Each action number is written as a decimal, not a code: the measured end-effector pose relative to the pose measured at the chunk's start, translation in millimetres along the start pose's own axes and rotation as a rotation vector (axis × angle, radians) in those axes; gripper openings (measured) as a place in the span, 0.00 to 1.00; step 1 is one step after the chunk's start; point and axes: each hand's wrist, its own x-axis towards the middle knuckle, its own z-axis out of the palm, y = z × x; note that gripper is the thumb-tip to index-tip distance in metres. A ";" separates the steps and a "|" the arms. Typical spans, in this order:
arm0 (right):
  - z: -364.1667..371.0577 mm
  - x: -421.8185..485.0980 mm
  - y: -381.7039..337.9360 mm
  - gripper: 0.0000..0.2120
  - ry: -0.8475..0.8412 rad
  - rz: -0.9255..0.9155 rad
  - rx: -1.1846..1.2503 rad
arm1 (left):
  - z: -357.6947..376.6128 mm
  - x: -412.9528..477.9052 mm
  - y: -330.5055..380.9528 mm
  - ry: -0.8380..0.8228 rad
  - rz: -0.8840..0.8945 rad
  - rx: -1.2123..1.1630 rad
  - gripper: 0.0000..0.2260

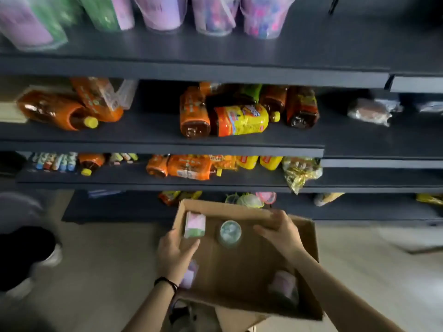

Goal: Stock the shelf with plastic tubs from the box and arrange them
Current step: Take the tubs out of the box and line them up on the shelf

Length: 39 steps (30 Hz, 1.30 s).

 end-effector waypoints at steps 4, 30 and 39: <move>22.5 -16.4 95.1 0.36 -0.071 0.192 -0.065 | 39.7 -11.7 -61.6 -0.042 -0.192 0.049 0.25; 122.6 19.8 297.8 0.35 0.003 0.695 -0.560 | 170.4 53.0 -214.0 0.001 -0.185 0.496 0.29; 139.7 35.2 278.7 0.36 -0.129 0.374 -0.608 | 163.7 71.2 -228.4 0.044 -0.327 0.325 0.54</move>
